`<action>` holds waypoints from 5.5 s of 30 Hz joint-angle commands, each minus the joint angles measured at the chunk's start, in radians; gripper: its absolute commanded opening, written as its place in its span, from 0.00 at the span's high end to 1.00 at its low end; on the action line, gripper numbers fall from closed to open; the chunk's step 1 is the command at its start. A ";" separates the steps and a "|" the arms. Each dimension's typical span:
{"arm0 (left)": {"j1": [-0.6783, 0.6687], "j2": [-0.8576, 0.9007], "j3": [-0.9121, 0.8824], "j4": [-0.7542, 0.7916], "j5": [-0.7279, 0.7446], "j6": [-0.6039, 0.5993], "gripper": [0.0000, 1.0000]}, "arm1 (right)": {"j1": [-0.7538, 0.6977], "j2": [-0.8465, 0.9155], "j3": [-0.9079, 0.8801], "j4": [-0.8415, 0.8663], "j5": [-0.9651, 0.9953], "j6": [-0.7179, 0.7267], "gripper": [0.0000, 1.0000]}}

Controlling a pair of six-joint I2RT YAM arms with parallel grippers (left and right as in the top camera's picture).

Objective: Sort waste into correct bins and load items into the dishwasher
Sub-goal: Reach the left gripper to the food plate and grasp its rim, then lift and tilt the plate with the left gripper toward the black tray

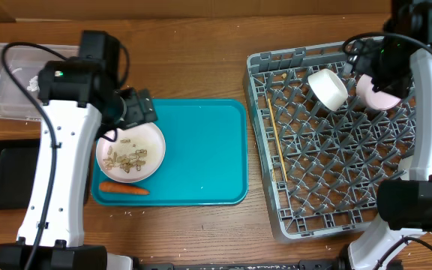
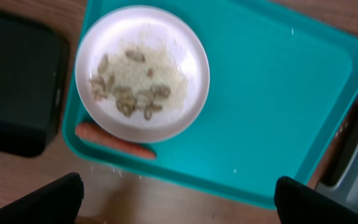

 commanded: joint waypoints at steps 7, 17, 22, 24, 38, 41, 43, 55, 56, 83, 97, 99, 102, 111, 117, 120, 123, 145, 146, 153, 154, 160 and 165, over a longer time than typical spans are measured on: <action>-0.099 0.000 0.012 -0.102 -0.005 -0.101 0.00 | 0.045 -0.403 -0.537 0.048 0.031 -0.032 0.10; -0.258 0.000 0.001 -0.043 -0.076 -0.238 0.00 | 0.037 -0.813 -0.860 0.232 -0.033 -0.063 0.00; -0.301 0.002 -0.091 0.085 -0.092 -0.283 0.00 | 0.037 -0.806 -0.863 0.220 -0.059 -0.063 0.00; -0.301 0.002 -0.143 0.143 -0.092 -0.291 0.00 | 0.037 -0.794 -0.863 0.221 -0.059 -0.063 0.00; -0.296 0.108 -0.411 0.486 -0.120 -0.289 0.09 | 0.037 -0.720 -0.863 0.223 -0.059 -0.063 0.00; -0.286 0.172 -0.411 0.490 -0.130 -0.289 0.06 | 0.037 -0.720 -0.863 0.224 -0.058 -0.063 0.00; -0.277 0.209 -0.411 0.500 -0.129 -0.289 0.05 | 0.037 -0.720 -0.863 0.224 -0.058 -0.063 0.00; -0.212 0.312 -0.412 0.613 -0.040 -0.245 0.05 | 0.037 -0.720 -0.863 0.227 -0.050 -0.063 0.00; -0.212 0.313 -0.412 0.620 -0.027 -0.244 0.06 | 0.037 -0.720 -0.863 0.227 -0.050 -0.063 0.00; -0.213 0.438 -0.414 0.586 -0.022 -0.155 0.34 | 0.037 -0.720 -0.863 0.224 -0.050 -0.063 0.00; -0.213 0.438 -0.414 0.579 -0.033 -0.135 0.77 | 0.037 -0.720 -0.863 0.224 -0.050 -0.063 0.00; -0.213 0.438 -0.414 0.579 -0.033 -0.135 0.82 | 0.037 -0.720 -0.863 0.224 -0.050 -0.063 0.00; -0.213 0.438 -0.414 0.579 -0.033 -0.135 0.89 | 0.037 -0.720 -0.863 0.224 -0.050 -0.063 0.00; -0.213 0.438 -0.410 0.578 -0.037 -0.134 0.96 | 0.037 -0.720 -0.863 0.224 -0.050 -0.063 0.00; -0.213 0.438 -0.363 0.492 -0.081 -0.135 0.96 | 0.037 -0.720 -0.863 0.224 -0.050 -0.063 0.00; -0.213 0.438 -0.319 0.434 -0.106 -0.135 0.96 | 0.037 -0.720 -0.863 0.224 -0.050 -0.063 0.00; -0.213 0.438 -0.279 0.390 -0.116 -0.135 0.96 | 0.037 -0.720 -0.863 0.224 -0.050 -0.063 0.00; -0.213 0.438 -0.114 0.185 -0.160 -0.136 0.96 | 0.037 -0.720 -0.863 0.223 -0.050 -0.063 0.00; -0.213 0.438 -0.106 0.166 -0.175 -0.143 0.96 | 0.037 -0.720 -0.863 0.223 -0.050 -0.063 0.00; -0.213 0.438 -0.050 0.079 -0.197 -0.147 0.96 | 0.037 -0.720 -0.863 0.224 -0.051 -0.063 0.00; -0.213 0.438 -0.040 0.068 -0.197 -0.147 0.96 | 0.037 -0.720 -0.863 0.224 -0.050 -0.063 0.00; -0.183 0.436 0.010 -0.002 -0.196 -0.146 0.96 | 0.037 -0.720 -0.863 0.223 -0.050 -0.063 0.00; -0.123 0.430 0.014 -0.027 -0.193 -0.142 0.96 | 0.037 -0.720 -0.863 0.224 -0.050 -0.063 0.00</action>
